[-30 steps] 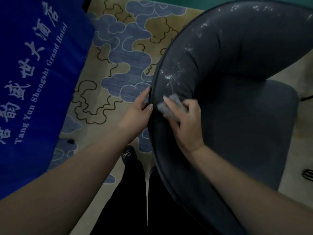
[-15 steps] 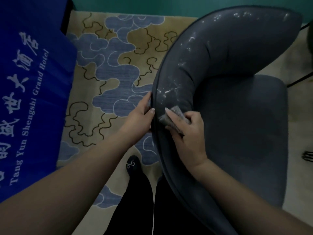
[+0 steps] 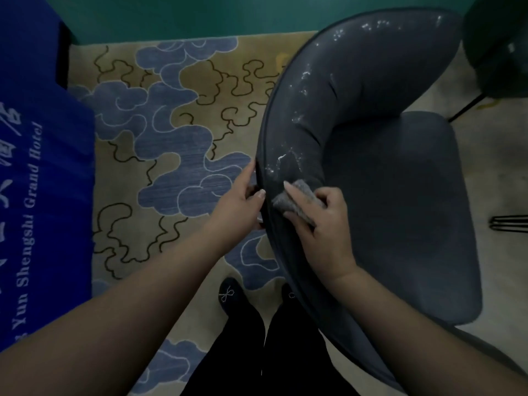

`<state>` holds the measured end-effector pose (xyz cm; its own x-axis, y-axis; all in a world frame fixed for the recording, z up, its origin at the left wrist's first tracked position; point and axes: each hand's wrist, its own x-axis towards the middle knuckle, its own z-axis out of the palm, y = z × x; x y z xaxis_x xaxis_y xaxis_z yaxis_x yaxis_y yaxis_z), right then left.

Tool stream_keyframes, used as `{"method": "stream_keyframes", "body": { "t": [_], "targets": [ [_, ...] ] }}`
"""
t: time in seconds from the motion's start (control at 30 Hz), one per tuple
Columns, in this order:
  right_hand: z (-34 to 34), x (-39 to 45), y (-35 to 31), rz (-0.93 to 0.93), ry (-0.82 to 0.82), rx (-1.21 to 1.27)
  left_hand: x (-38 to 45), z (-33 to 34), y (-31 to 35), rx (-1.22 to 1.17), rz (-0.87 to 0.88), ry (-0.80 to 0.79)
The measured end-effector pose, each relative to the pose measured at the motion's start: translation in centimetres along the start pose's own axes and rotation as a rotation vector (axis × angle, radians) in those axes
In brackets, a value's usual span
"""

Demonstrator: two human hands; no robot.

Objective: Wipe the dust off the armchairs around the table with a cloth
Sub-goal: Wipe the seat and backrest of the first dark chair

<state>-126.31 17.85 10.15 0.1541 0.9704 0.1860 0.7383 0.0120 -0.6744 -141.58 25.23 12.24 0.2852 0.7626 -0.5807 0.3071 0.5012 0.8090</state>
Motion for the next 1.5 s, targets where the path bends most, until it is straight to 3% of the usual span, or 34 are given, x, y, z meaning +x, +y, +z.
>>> {"method": "stream_keyframes", "body": {
  "t": [0.2,0.4,0.63,0.83,1.07,1.27,1.5],
  "targets": [
    [1.5,5.9,-0.1,0.153,0.062,0.055,0.5,-0.4,0.4,0.013,-0.002,-0.024],
    [0.5,1.3,0.2,0.063,0.052,0.042,0.9,-0.2,0.7,0.005,0.007,-0.01],
    [2.1,8.4,1.2,0.299,0.132,0.155,1.2,-0.3,1.0,0.014,-0.009,0.015],
    [0.8,2.8,1.0,0.187,0.06,0.154,2.0,-0.9,2.0,0.02,0.002,0.015],
    [2.1,9.7,1.7,0.309,0.1,0.138,2.4,-1.0,2.4,0.032,0.019,0.01],
    [0.5,2.9,1.3,0.15,0.014,0.09,2.3,-1.1,2.4,0.022,0.018,0.012],
    [1.4,9.4,0.9,0.137,0.041,0.018,2.3,-1.2,1.9,0.024,0.023,0.015]
  ]
}}
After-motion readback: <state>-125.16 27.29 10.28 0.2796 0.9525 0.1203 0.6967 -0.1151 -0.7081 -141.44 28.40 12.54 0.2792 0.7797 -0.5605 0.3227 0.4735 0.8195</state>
